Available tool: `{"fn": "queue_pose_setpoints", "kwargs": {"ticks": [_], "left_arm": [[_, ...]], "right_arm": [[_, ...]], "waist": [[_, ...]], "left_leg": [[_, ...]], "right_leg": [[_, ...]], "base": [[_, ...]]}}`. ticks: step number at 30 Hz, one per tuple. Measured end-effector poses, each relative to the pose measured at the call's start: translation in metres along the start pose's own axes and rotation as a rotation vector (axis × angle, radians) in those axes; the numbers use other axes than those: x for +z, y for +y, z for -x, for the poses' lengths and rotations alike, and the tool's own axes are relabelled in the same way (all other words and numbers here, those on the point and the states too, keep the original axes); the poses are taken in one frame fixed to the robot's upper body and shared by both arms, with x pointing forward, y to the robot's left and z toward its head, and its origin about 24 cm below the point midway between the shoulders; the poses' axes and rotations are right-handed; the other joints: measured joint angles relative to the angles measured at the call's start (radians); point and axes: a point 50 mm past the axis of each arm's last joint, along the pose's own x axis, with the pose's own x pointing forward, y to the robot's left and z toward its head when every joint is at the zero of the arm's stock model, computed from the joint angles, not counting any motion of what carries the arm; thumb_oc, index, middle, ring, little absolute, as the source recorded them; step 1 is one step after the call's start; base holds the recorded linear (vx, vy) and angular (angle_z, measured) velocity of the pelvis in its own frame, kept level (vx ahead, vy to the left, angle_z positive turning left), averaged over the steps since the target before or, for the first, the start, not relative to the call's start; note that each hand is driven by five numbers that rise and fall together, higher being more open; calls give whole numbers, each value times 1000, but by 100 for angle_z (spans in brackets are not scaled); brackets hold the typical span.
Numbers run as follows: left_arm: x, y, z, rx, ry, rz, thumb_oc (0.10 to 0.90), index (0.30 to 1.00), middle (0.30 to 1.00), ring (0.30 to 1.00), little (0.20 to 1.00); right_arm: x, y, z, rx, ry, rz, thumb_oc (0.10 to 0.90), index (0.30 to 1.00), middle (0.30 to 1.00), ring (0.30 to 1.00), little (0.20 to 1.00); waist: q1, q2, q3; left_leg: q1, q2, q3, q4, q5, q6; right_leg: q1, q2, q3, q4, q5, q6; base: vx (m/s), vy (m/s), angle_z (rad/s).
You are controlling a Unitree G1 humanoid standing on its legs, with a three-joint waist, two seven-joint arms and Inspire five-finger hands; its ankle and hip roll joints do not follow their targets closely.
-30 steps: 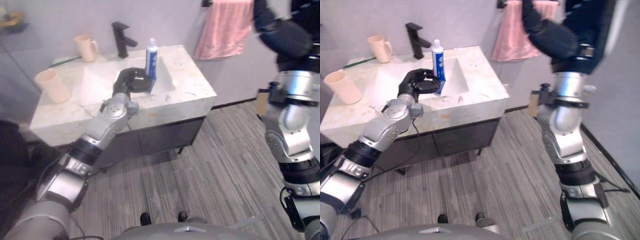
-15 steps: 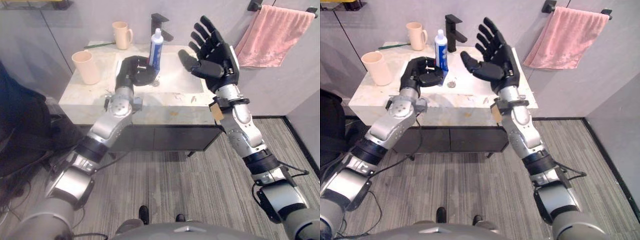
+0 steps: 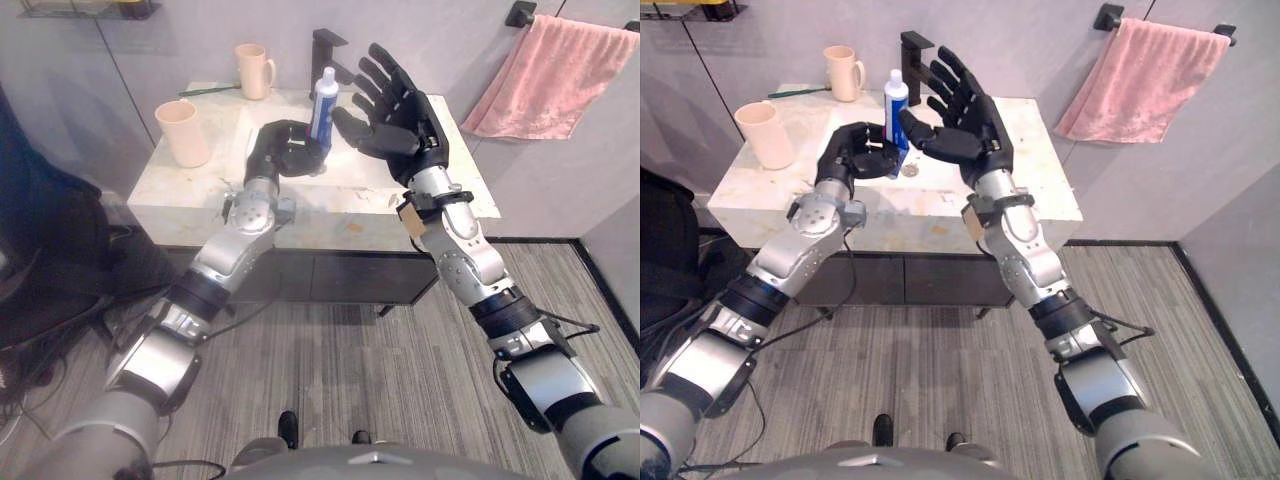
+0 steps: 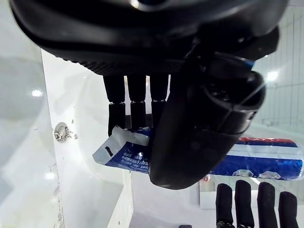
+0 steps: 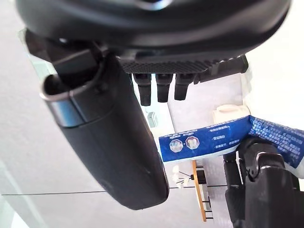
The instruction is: Organize the bathroom.
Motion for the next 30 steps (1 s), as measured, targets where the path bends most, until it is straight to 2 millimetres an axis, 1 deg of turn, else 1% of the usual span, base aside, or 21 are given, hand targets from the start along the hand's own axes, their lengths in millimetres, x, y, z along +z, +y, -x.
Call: {"fn": "queue_pose_setpoints", "kwargs": {"ticks": [1,2,3,4,5,6,7,8,9,14,23,26,27,30], "left_arm": [[0,0,0,-1,0,0,400,300,300,300,300],[0,0,0,-3,-1,0,400,300,300,300,300],[0,0,0,-4,-1,0,400,300,300,300,300],[0,0,0,-4,-1,0,400,300,300,300,300],[0,0,0,-6,-1,0,400,300,300,300,300],[0,0,0,-6,-1,0,400,300,300,300,300],[0,0,0,-8,-1,0,400,300,300,300,300],[0,0,0,-8,-1,0,400,300,300,300,300],[0,0,0,-9,-1,0,400,300,300,300,300],[0,-1,0,-17,-1,0,400,300,300,300,300],[4,-2,-1,-31,-10,1,400,300,300,300,300],[5,-3,-2,-34,-16,2,400,300,300,300,300],[7,-4,-2,-39,-23,6,400,300,300,300,300],[7,-6,-2,-50,-25,9,400,300,300,300,300]], "right_arm": [[-2,0,-1,-9,8,-2,772,858,858,858,858],[-2,0,-1,-12,13,-2,775,862,862,862,862],[-3,-1,-1,-15,22,-1,800,900,900,900,900],[-4,-1,-1,-18,27,0,800,900,900,900,900],[-5,-2,-1,-22,32,0,767,851,851,851,851],[-6,-2,-1,-24,34,1,767,851,851,851,851],[-7,-3,-1,-28,39,1,670,705,705,705,705],[-9,-4,-1,-32,47,4,758,836,836,836,836],[-11,-6,0,-38,56,7,800,900,900,900,900],[-19,-12,1,-65,92,-9,800,900,900,900,900],[-21,-11,1,-61,100,-8,800,900,900,900,900],[-20,-10,1,-59,98,-7,800,900,900,900,900],[-16,-7,-4,-44,86,-3,800,900,900,900,900],[-9,-1,-11,-23,62,-2,800,900,900,900,900]], "waist": [[1,0,0],[2,0,0],[2,0,0],[2,0,0],[2,0,0],[2,1,0],[2,1,1],[2,2,1],[2,2,1],[3,8,5],[12,13,7],[16,13,7],[24,15,7],[28,16,7]], "left_leg": [[0,-1,-1,0,0,0],[0,-1,-2,0,0,0],[0,-2,-3,0,0,0],[0,-2,-4,0,0,0],[0,-3,-5,0,0,0],[0,-3,-6,0,0,0],[0,-4,-7,0,0,0],[0,-4,-8,0,0,0],[0,-4,-9,0,0,0],[0,-4,-12,0,1,1],[0,-5,-19,0,1,1],[0,-5,-21,0,1,0],[0,-5,-23,0,2,0],[0,-6,-25,0,2,0]], "right_leg": [[0,-1,0,0,0,0],[1,-1,-1,0,-1,1],[1,-2,-2,0,-1,1],[1,-2,-3,0,-1,1],[2,-3,-4,0,-2,2],[2,-3,-5,0,-3,2],[3,-4,-7,0,-3,2],[3,-4,-8,0,-3,2],[4,-4,-9,0,-3,2],[5,-4,-12,0,-4,1],[8,-4,-20,0,-6,1],[10,-4,-23,0,-7,0],[10,-3,-24,0,-7,0],[11,-3,-25,0,-7,0]], "base": [[0,0,0],[0,0,0],[0,0,0],[7,12,3],[0,0,0],[3,9,3],[0,0,0],[5,6,3],[0,0,0],[0,0,0],[2,1,1],[5,2,3],[0,0,0],[0,0,0]]}}
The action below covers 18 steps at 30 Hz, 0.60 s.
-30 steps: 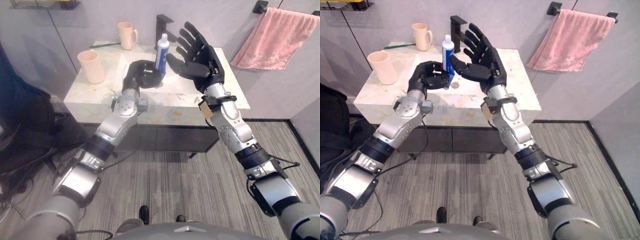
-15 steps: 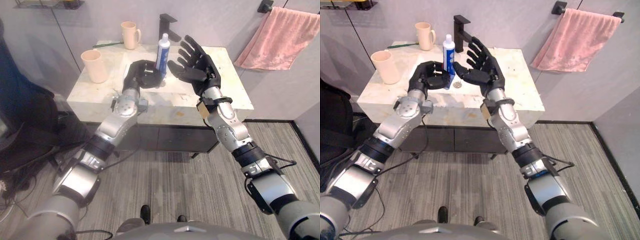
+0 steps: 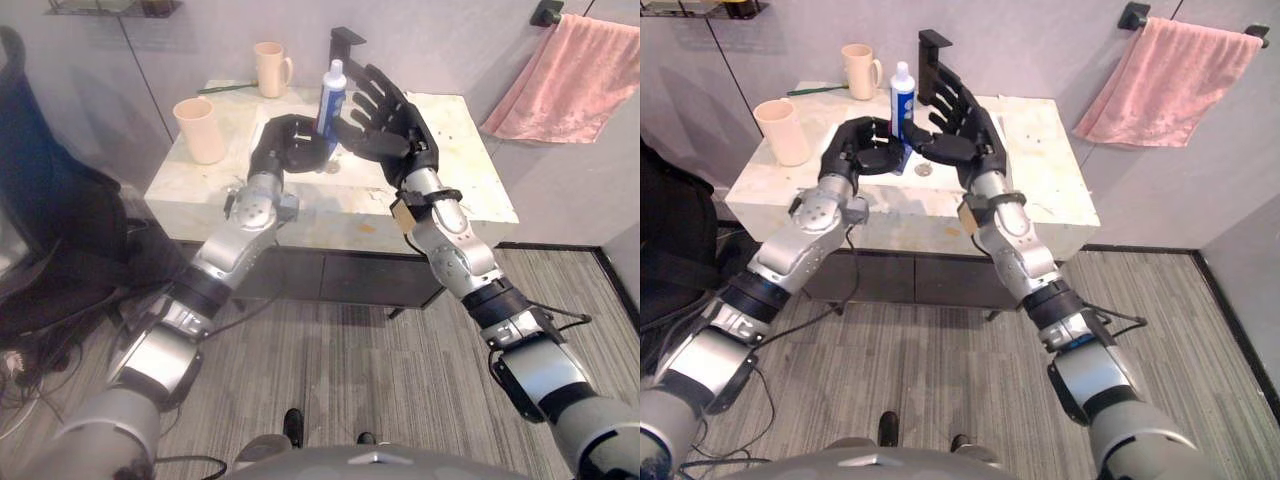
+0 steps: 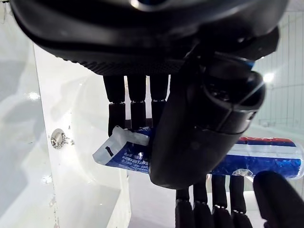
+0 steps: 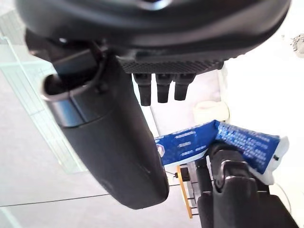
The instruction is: Organize the bathroom.
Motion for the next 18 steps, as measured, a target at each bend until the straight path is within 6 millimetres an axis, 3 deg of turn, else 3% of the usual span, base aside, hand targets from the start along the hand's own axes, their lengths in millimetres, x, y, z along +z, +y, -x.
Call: {"fn": "queue_pose_setpoints", "kwargs": {"ticks": [13,14,15,17,18], "left_arm": [[-4,-7,2,-34,9,-18,400,300,300,300,300],[-4,-8,2,-37,10,-19,400,300,300,300,300],[-4,-8,2,-39,10,-20,400,300,300,300,300],[-4,-9,2,-40,10,-20,400,300,300,300,300],[-4,-9,2,-41,10,-20,400,300,300,300,300]], "right_arm": [[6,13,-7,35,-29,-24,800,900,900,900,900],[6,13,-7,35,-29,-25,745,818,818,818,818],[6,13,-7,35,-29,-25,585,578,578,578,578],[6,13,-7,34,-28,-25,541,512,512,512,512],[6,13,-7,33,-26,-24,424,335,335,335,335]], "waist": [[-3,0,0],[-3,0,0],[-3,0,0],[-3,0,0],[-3,0,0]], "left_leg": [[1,-1,1,0,0,0],[1,-1,1,0,0,0],[1,-1,1,0,0,0],[1,-1,1,0,0,0],[1,-1,1,0,0,0]], "right_leg": [[0,-1,1,0,0,0],[0,-1,1,0,0,0],[0,-1,1,0,0,0],[0,-1,1,0,0,0],[0,-1,1,0,0,0]], "base": [[0,0,0],[0,0,0],[0,0,0],[0,0,0],[0,0,0]]}}
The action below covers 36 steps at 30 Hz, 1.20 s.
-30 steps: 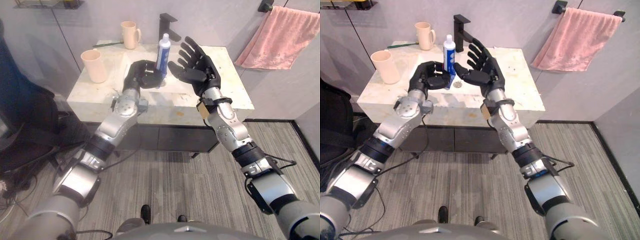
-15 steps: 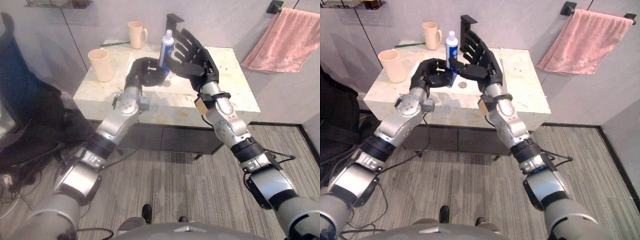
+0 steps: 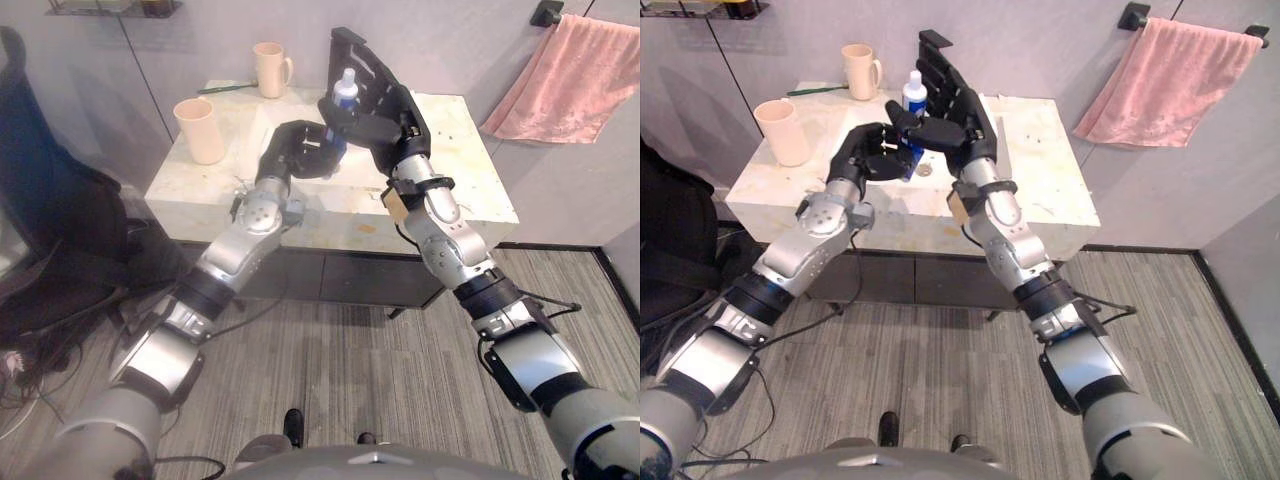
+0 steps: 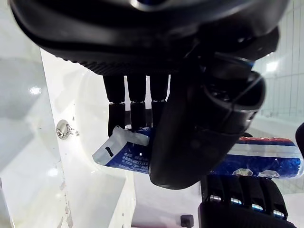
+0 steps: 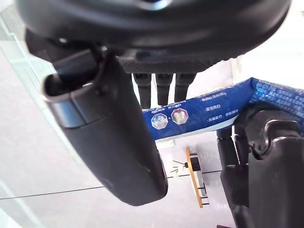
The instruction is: Organize the bathroom.
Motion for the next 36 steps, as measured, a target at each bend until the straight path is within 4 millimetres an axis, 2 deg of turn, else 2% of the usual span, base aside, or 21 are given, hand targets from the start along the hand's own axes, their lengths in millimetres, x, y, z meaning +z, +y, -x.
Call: {"fn": "queue_pose_setpoints", "kwargs": {"ticks": [1,6,7,8,9,10,13,14,15,16,36], "left_arm": [[0,0,0,0,0,0,400,300,300,300,300],[0,-2,0,-12,0,-8,400,300,300,300,300],[-2,-5,1,-32,3,-20,400,300,300,300,300],[-3,-7,2,-47,5,-23,400,300,300,300,300],[-3,-8,2,-46,7,-24,400,300,300,300,300],[-3,-7,1,-43,7,-26,400,300,300,300,300],[-3,-7,1,-46,6,-26,400,300,300,300,300],[-3,-8,1,-53,6,-27,400,300,300,300,300],[-3,-8,1,-55,6,-27,400,300,300,300,300],[-3,-8,1,-54,6,-27,400,300,300,300,300],[3,-5,-1,-16,-15,-29,400,300,300,300,300]], "right_arm": [[0,0,0,0,0,0,400,300,300,300,300],[-2,0,0,3,7,5,400,300,300,300,300],[-3,-4,-1,-18,15,12,499,448,448,448,448],[-4,-5,-2,-22,20,14,488,432,432,432,432],[-5,-3,-2,-16,22,12,455,382,382,382,382],[-5,-3,-2,-12,23,12,400,300,300,300,300],[-4,-3,-2,-12,21,14,400,300,300,300,300],[-4,-3,-2,-12,21,14,489,434,434,434,434],[-4,-3,-2,-7,21,13,626,639,639,639,639],[-4,-2,-2,-2,21,13,800,900,900,900,900],[-5,-2,-2,20,23,14,800,900,900,900,900]], "waist": [[0,0,0],[2,0,0],[4,0,0],[5,0,0],[3,0,0],[1,0,0],[0,1,0],[0,1,0],[-1,1,0],[-2,1,0],[-4,1,0]], "left_leg": [[0,0,0,0,0,0],[1,0,-1,0,0,0],[2,0,-2,0,0,1],[2,-1,-2,0,1,1],[2,-1,-1,0,1,1],[2,-1,-1,0,1,1],[2,0,-1,0,1,1],[2,0,-1,0,1,1],[2,0,-1,0,1,1],[2,0,0,0,1,1],[2,0,5,0,1,1]], "right_leg": [[0,0,0,0,0,0],[2,0,-1,0,0,0],[3,0,-2,0,0,0],[3,0,-2,0,0,0],[3,-1,-2,0,0,0],[3,-1,-2,0,0,0],[3,0,-1,0,0,0],[3,0,-1,0,0,0],[2,0,-1,0,0,0],[2,0,0,0,0,0],[1,-1,3,0,0,0]], "base": [[0,0,0],[0,0,0],[0,0,0],[0,0,0],[0,0,0],[0,0,0],[0,0,0],[0,0,0],[0,0,0],[0,0,0],[0,0,0]]}}
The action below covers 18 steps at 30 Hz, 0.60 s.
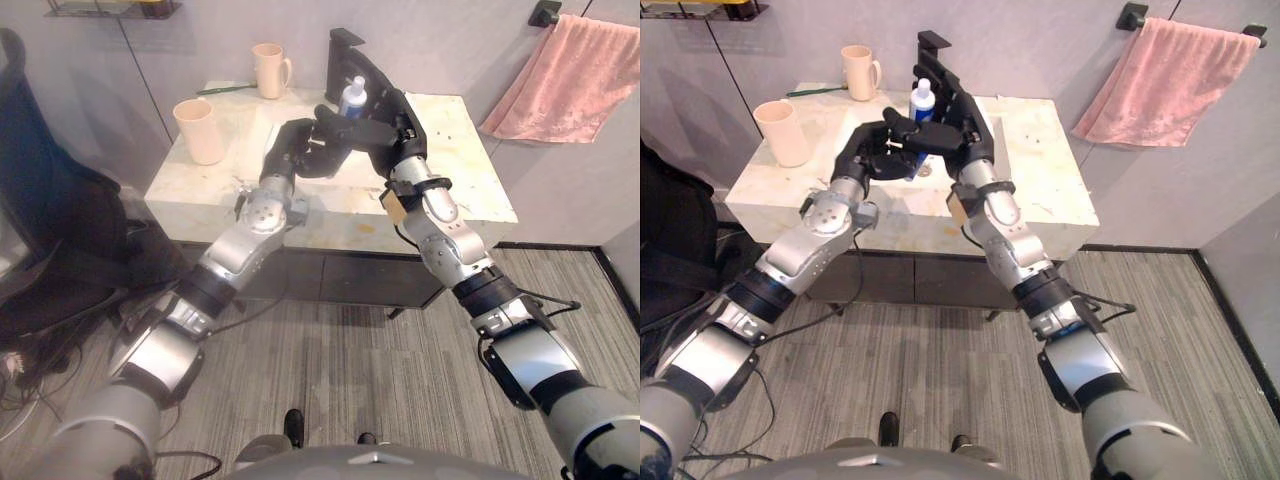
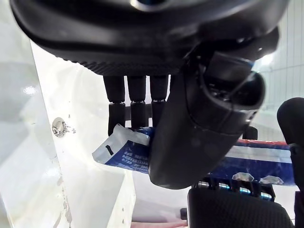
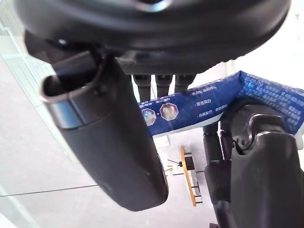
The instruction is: Organize the bathroom.
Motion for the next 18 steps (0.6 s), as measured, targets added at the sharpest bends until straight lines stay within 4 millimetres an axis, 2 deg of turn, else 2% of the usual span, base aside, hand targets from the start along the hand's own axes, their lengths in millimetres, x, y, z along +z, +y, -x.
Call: {"fn": "queue_pose_setpoints", "kwargs": {"ticks": [11,18], "left_arm": [[-7,4,-1,26,24,-20,400,300,300,300,300],[-9,12,-2,62,24,-56,400,300,300,300,300]], "right_arm": [[-11,-4,9,1,31,-7,800,900,900,900,900],[-16,-5,14,13,45,-9,800,900,900,900,900]], "waist": [[-3,0,0],[-19,0,0]], "left_leg": [[0,0,3,0,0,0],[0,1,11,0,0,0]], "right_leg": [[-1,0,2,0,0,0],[-5,0,12,0,0,0]], "base": [[0,0,0],[1,5,-3]]}}
